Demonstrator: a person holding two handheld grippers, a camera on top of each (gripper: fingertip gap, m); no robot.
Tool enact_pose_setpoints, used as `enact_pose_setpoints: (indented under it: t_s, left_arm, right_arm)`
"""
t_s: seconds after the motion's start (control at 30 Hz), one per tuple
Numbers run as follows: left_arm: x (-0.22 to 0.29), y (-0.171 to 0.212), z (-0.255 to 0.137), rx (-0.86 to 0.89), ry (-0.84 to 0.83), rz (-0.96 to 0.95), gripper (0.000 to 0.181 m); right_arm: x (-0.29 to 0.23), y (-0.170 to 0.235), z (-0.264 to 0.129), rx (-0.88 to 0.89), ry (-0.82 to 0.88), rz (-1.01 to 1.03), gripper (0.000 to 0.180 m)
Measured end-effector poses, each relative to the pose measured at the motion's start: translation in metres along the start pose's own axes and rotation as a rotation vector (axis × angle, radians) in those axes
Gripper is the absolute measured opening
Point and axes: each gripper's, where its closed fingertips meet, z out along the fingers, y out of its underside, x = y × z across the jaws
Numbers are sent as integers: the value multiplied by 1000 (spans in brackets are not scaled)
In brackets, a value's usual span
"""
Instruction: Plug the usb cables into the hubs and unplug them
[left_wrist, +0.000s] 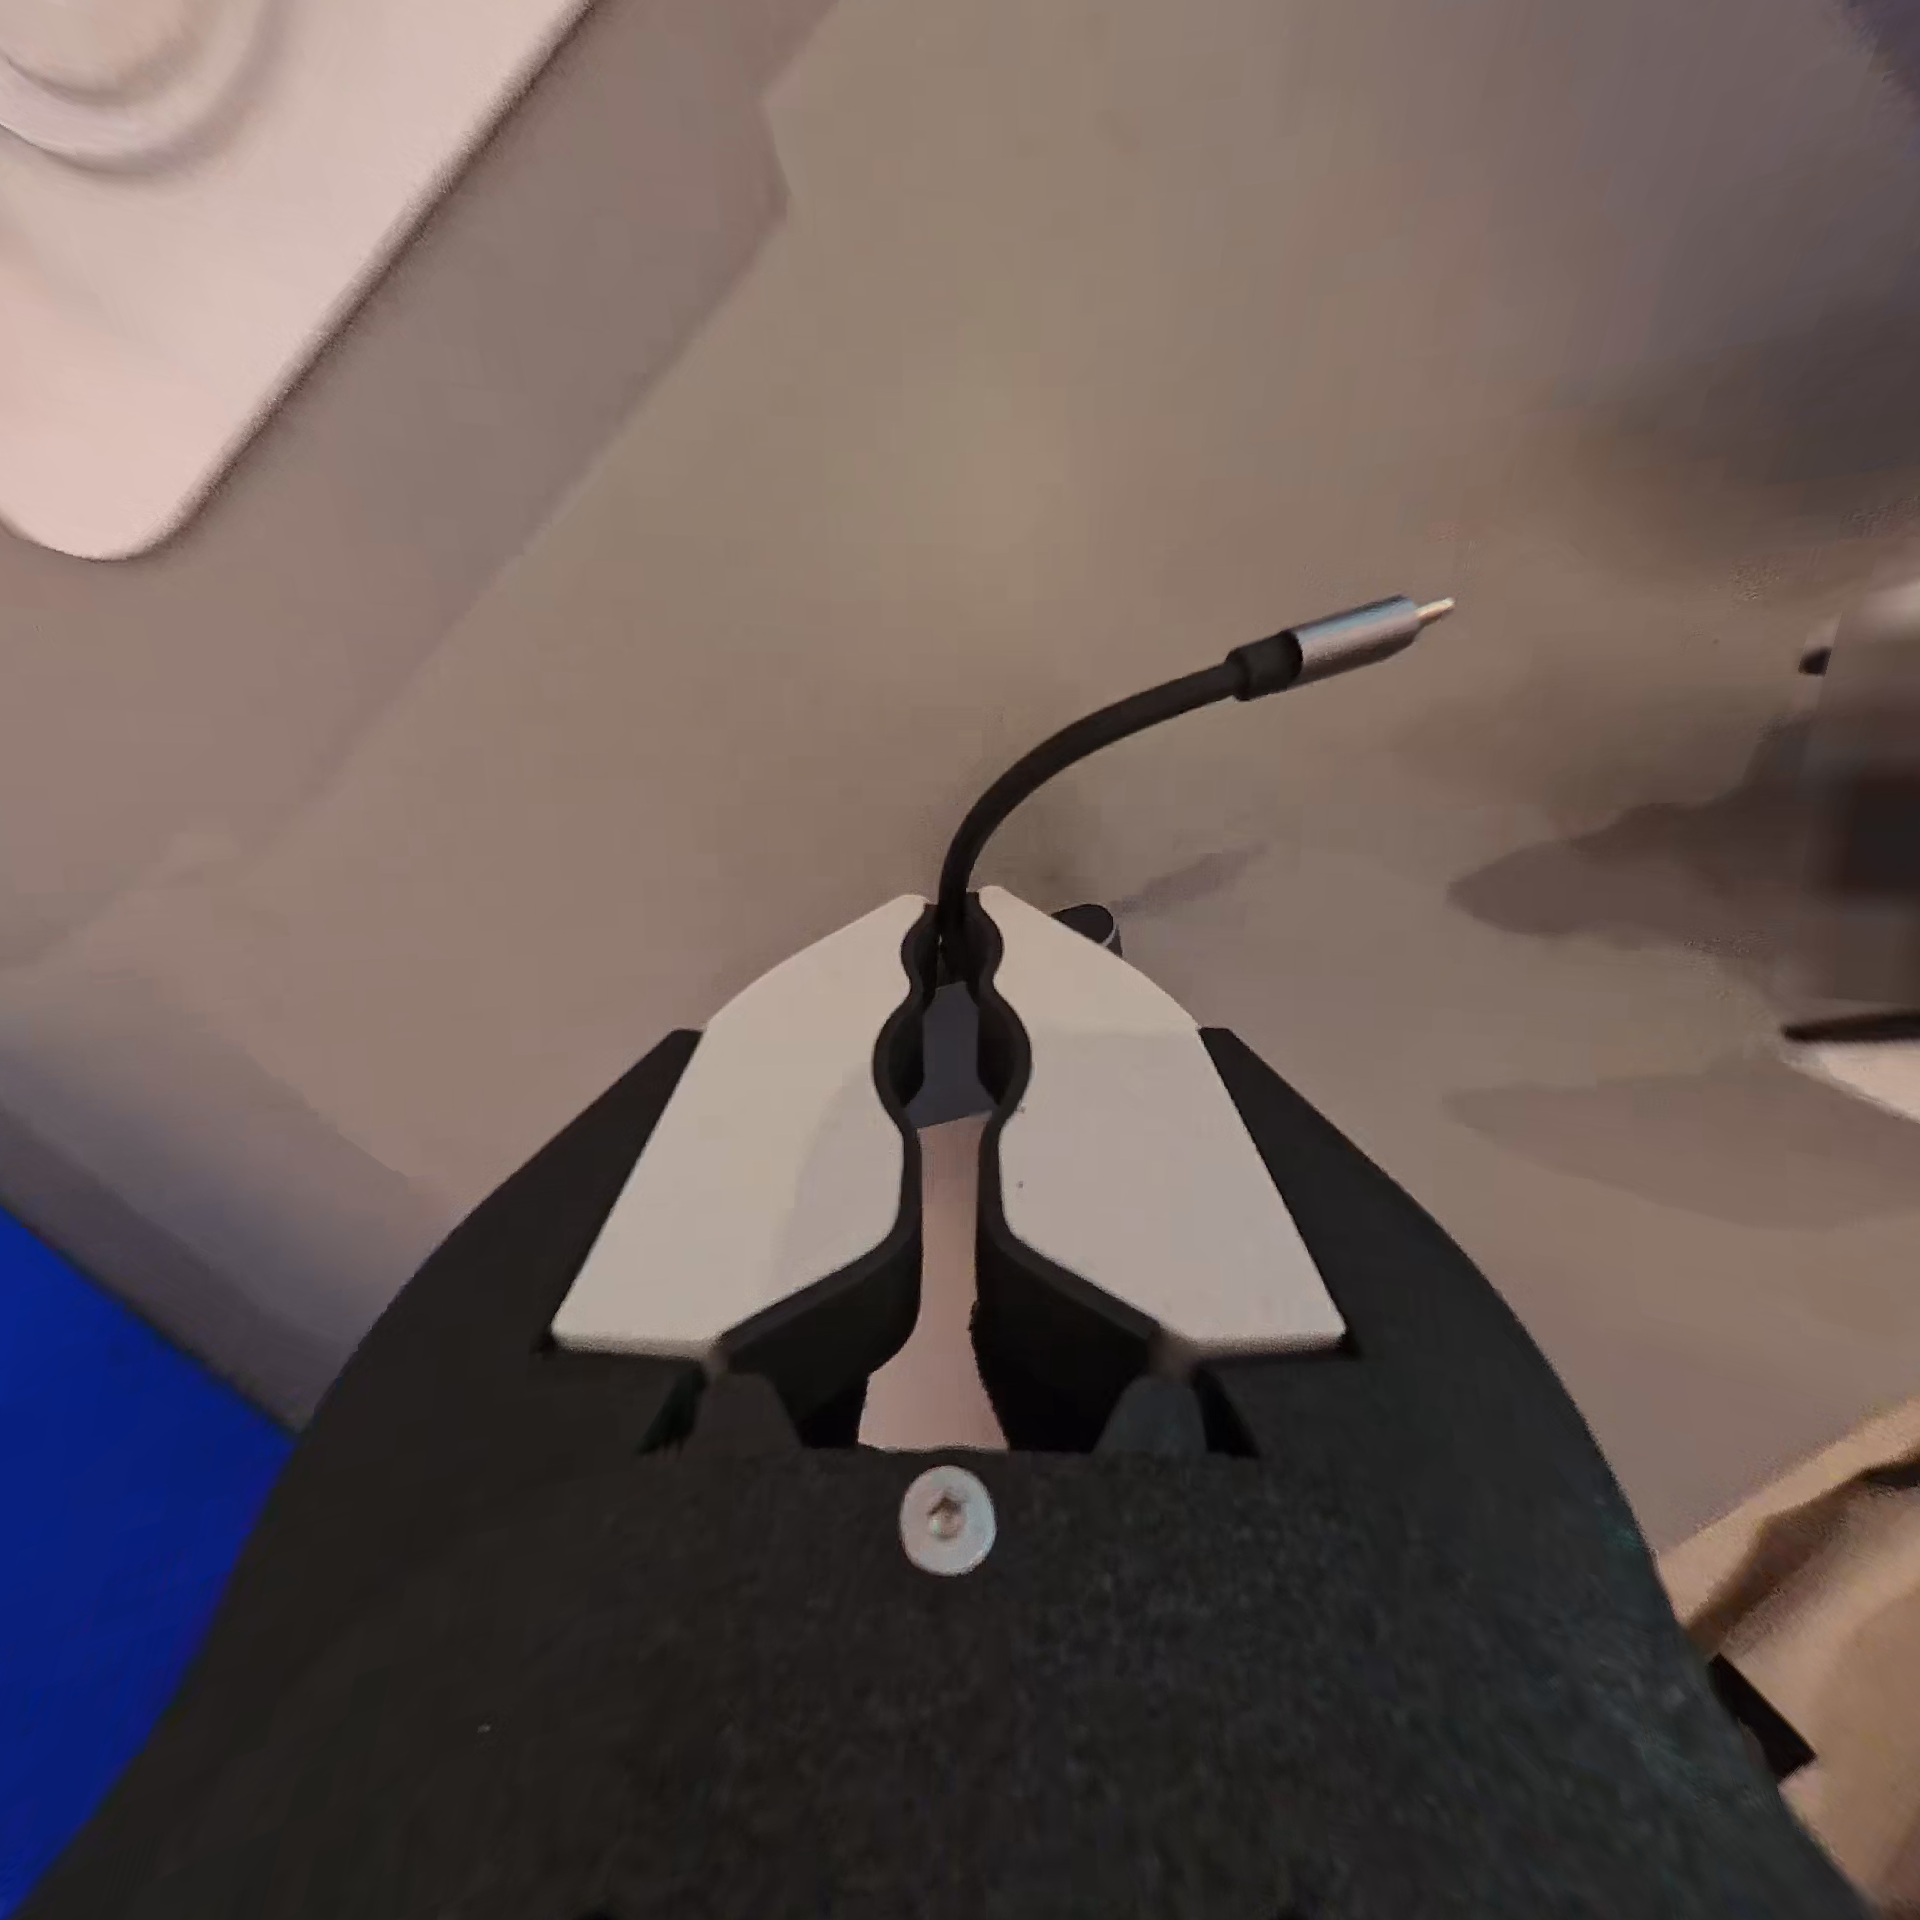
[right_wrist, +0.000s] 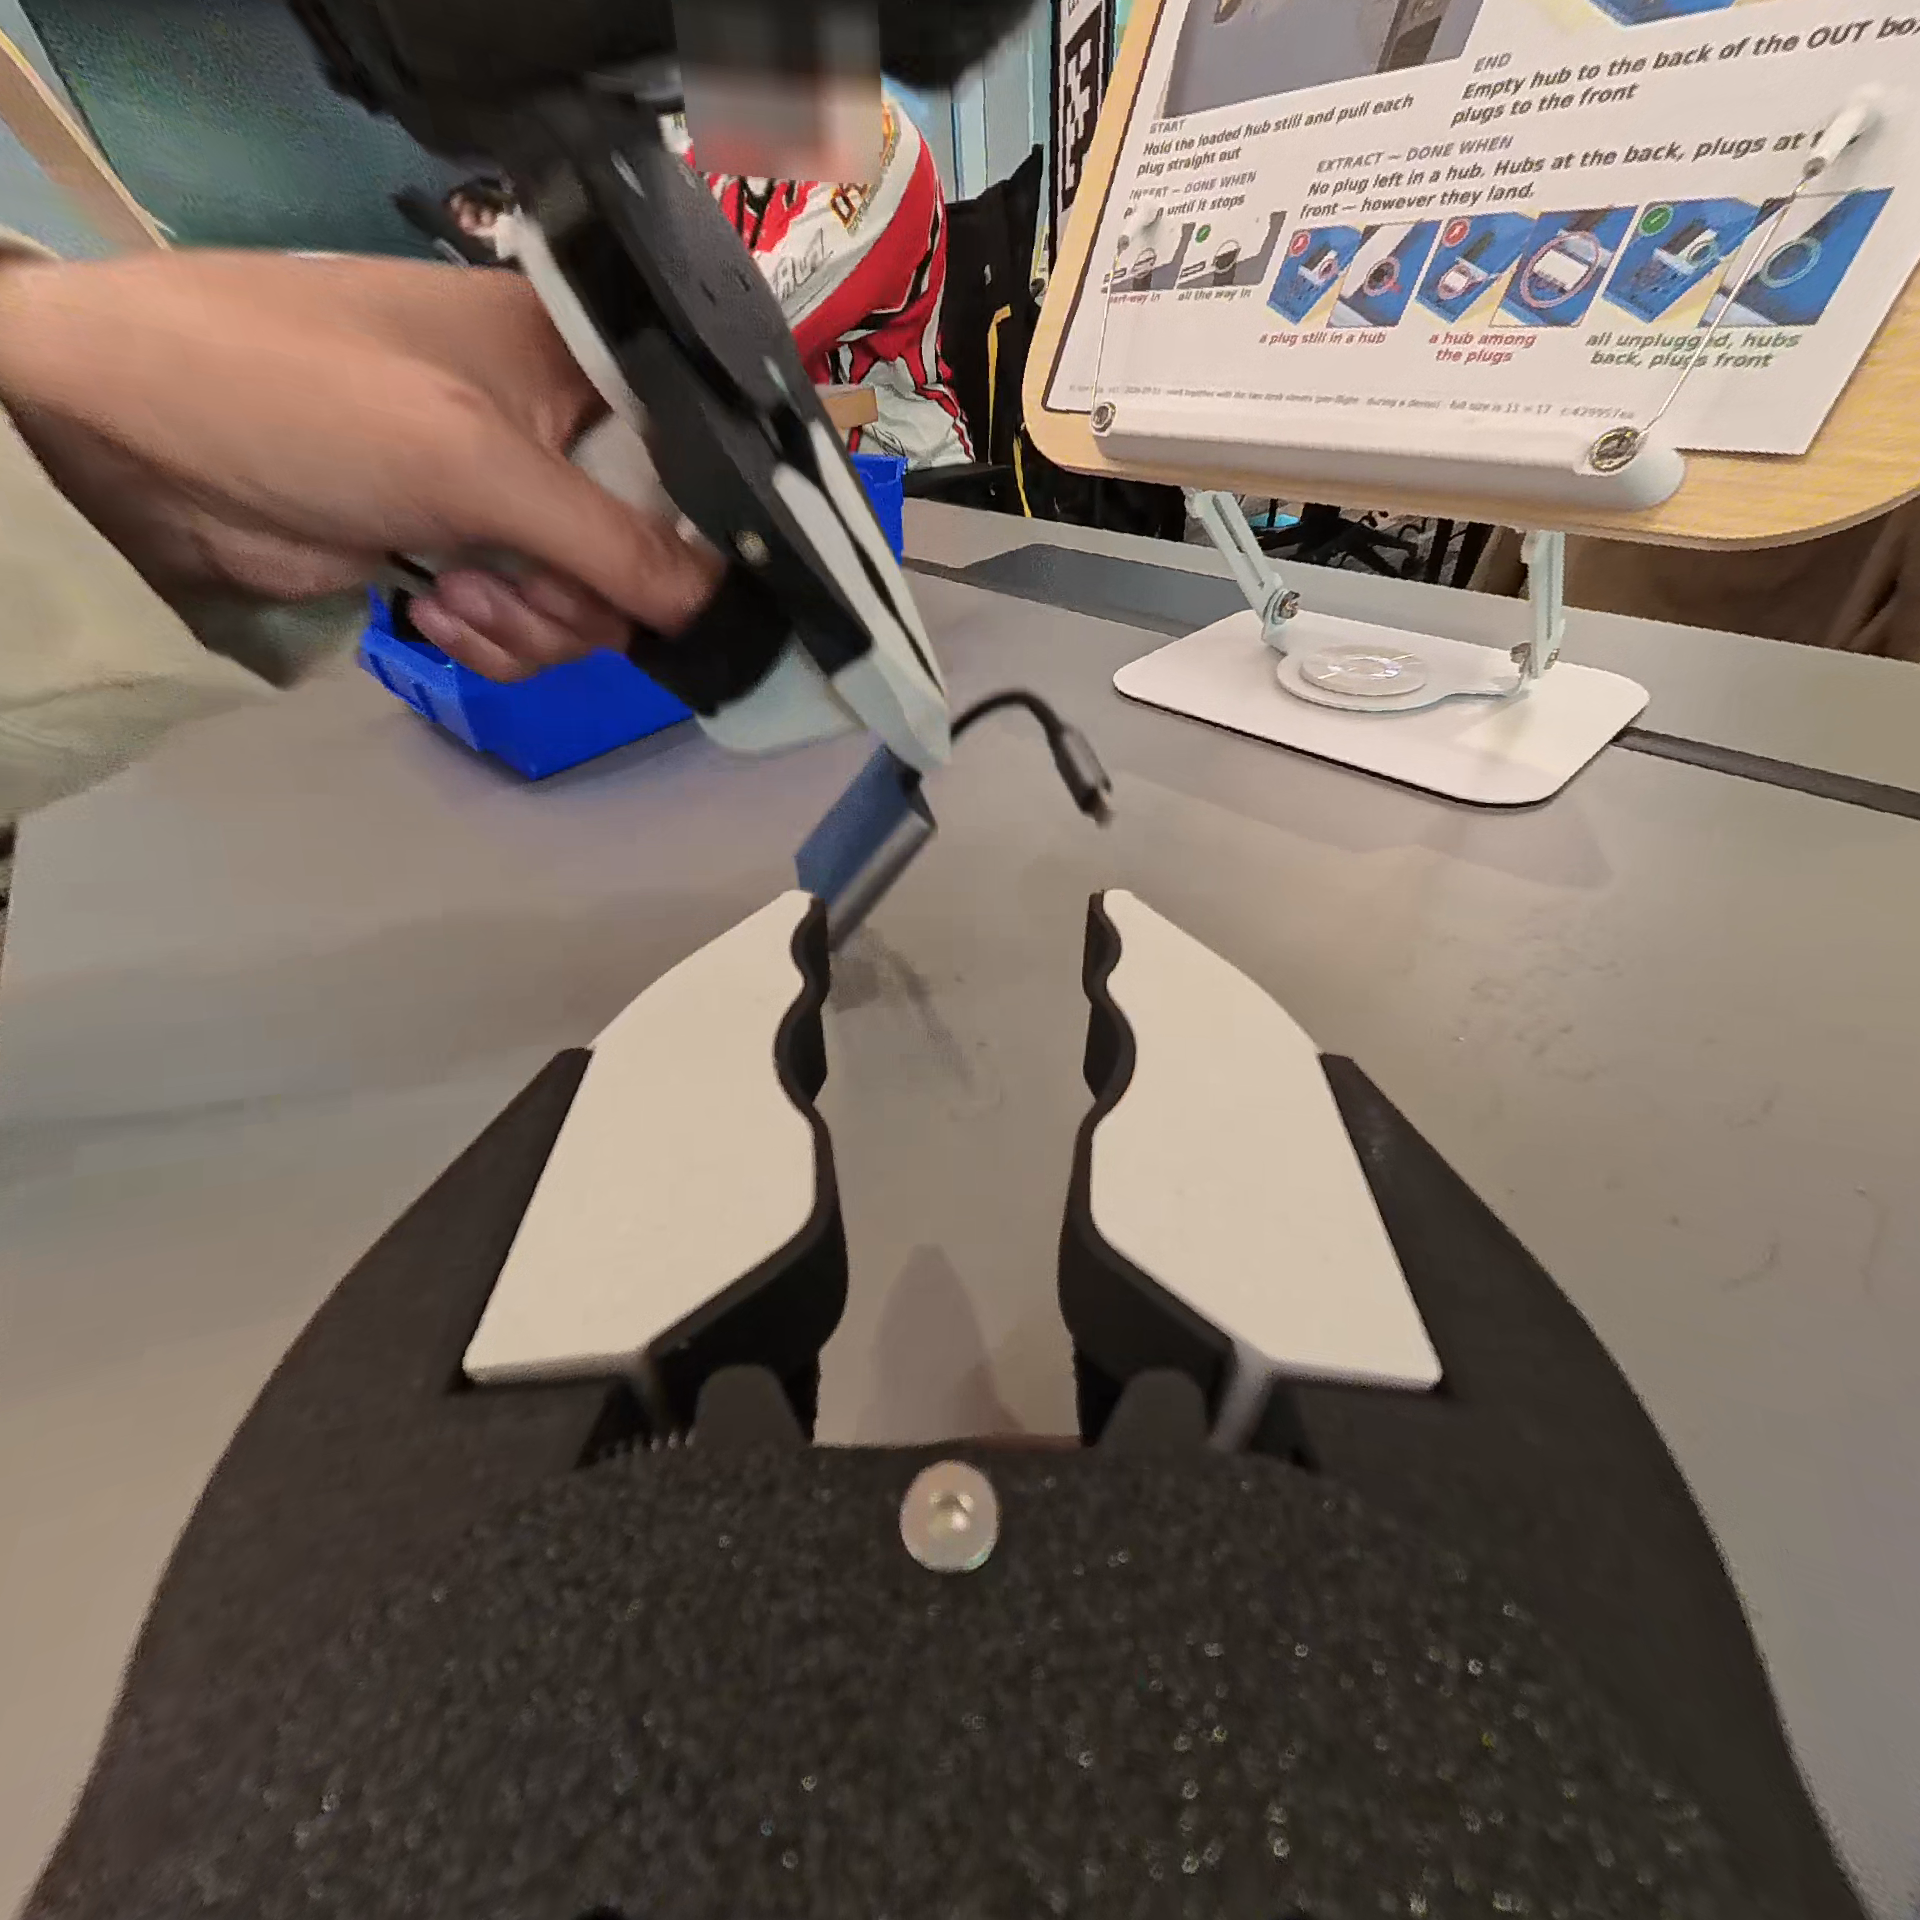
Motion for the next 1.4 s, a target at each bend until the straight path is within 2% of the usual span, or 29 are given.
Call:
enact_pose_setpoints:
  t_s: [0.17, 0.47, 0.5, 0.57, 0.67, 0.83, 0.93, 1.03, 1.17, 1.3, 1.4]
  left_arm:
    - [11, 2, 37, -80, 83, -39, 4]
    - [12, -3, 58, -60, 87, -54, 4]
    - [12, -3, 59, -54, 87, -55, 6]
    - [11, -4, 59, -40, 82, -61, 27]
    - [6, -10, 42, 54, 83, -70, 39]
    - [-14, -7, -43, 402, 33, -99, 52]
    - [-26, 24, -94, 617, -68, -120, 56]
    - [-33, 70, -122, 814, -188, -163, 59]
    - [-50, 145, -123, 916, -383, -306, 48]
    - [-62, 197, -112, 916, -420, -478, 49]
    - [-68, 210, -113, 929, -384, -559, 50]
  right_arm:
    - [0, 2, -1, -8, 6, -11, 47]
    - [3, 4, -1, -19, 9, 15, 46]
    - [3, 5, -1, -22, 9, 15, 46]
    - [3, 6, -1, -27, 12, 11, 46]
    - [3, 6, -1, -25, 11, 12, 46]
    - [5, 5, -4, -17, 18, 15, 46]
    - [5, 5, -4, -14, 19, 18, 46]
    - [5, 5, -4, -18, 24, 14, 47]
    - [5, 6, -2, -24, 30, 1, 47]
    - [4, 8, -1, -33, 34, -16, 47]
    - [2, 8, 0, -38, 33, -35, 47]
